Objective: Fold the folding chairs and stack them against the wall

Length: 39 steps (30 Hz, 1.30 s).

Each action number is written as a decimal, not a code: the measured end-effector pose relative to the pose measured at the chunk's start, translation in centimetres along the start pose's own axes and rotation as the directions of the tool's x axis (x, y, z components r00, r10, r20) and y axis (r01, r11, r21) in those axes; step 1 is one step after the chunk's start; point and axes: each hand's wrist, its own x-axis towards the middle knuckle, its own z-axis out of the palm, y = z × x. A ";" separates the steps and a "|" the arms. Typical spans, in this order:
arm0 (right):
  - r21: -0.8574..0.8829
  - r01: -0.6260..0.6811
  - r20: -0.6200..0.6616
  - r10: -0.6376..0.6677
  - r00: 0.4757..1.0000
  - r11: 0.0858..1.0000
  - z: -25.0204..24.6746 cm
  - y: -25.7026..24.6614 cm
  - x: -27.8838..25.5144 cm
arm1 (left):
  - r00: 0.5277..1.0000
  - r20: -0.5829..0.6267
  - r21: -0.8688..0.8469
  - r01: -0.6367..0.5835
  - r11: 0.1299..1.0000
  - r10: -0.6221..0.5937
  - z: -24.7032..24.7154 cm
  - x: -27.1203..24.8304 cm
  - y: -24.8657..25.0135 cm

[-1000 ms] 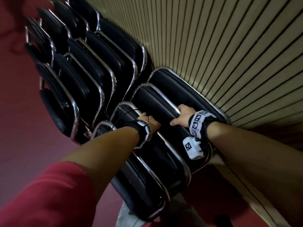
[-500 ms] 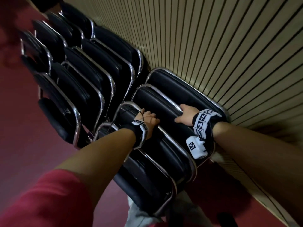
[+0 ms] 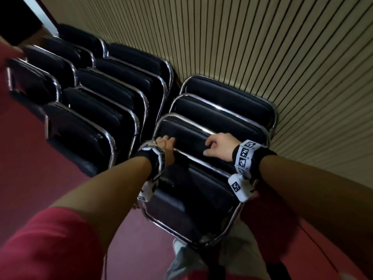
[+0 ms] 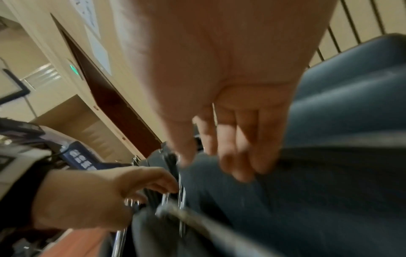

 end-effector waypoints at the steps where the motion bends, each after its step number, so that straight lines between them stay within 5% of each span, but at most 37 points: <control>1: -0.019 -0.018 0.039 0.019 0.999 1.000 1.2 0.1 -0.4 | 0.999 0.022 0.028 -0.027 0.999 0.026 0.9 -0.3 -0.9; 6: -0.194 -0.114 0.192 0.152 0.970 0.974 6.7 1.2 -1.2 | 0.997 -0.028 0.074 -0.068 0.995 0.070 3.3 -0.4 -2.9; 10: -0.273 -0.184 0.117 0.223 0.968 0.944 9.1 2.0 -1.5 | 0.992 -0.038 0.177 -0.109 0.978 0.118 3.6 0.6 -3.0; 17: -0.041 -0.250 0.040 0.251 0.967 0.967 10.7 2.6 -0.8 | 0.996 0.058 0.174 -0.082 0.981 0.072 2.5 1.9 -1.9; 29: -0.014 -0.303 0.049 0.304 0.952 0.953 9.5 2.5 -1.6 | 0.990 0.066 0.136 -0.136 0.981 0.128 1.4 1.9 -1.2; 39: 0.072 -0.372 -0.068 0.377 0.924 0.925 10.8 2.0 -4.3 | 0.978 0.044 0.203 -0.210 0.956 0.206 1.4 -0.1 -1.1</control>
